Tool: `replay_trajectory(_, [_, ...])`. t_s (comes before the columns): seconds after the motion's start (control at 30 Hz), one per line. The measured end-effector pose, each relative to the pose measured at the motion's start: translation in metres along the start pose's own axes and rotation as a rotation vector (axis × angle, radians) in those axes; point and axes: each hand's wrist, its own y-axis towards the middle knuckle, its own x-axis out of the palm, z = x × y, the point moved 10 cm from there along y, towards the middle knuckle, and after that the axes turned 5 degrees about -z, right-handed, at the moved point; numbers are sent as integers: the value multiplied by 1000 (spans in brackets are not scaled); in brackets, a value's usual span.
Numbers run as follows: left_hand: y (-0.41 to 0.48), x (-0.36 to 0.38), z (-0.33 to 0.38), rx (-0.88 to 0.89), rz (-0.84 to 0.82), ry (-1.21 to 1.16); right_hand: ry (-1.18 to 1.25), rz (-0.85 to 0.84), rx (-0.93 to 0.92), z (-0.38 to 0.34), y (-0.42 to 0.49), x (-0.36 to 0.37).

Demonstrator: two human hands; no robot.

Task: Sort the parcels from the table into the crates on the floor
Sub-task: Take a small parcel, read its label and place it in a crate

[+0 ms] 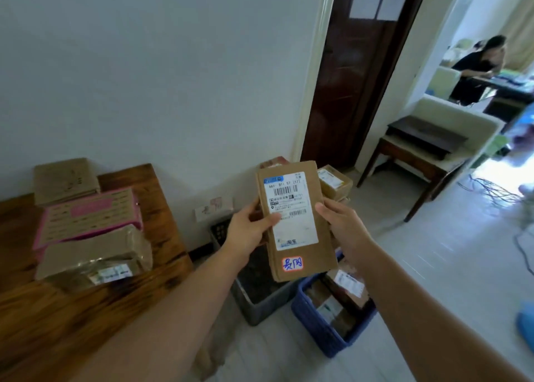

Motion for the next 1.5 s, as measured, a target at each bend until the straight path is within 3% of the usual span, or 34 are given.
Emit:
replay_trajectory(0.23, [13,116,-61,-80,54,-48,47,48,154,71,-3,-112])
replay_trajectory(0.5, [72,175,-130,-199,74,40,97,53,324,159,43,-172])
replay_trajectory(0.77, [173,215,-229,-410,119,87,-24,66,486,253,137,-223])
replay_trajectory(0.97, [215,221,-316,-598,214,85,-74,5,607,342,185,-230])
replay_trajectory(1.2, [231,224,-475,-792,338,155,-184,-100,779,508,212,-226])
replay_trajectory(1.5, [225,222,-608,-901,514,238,-377,-356,718,642,240,-199])
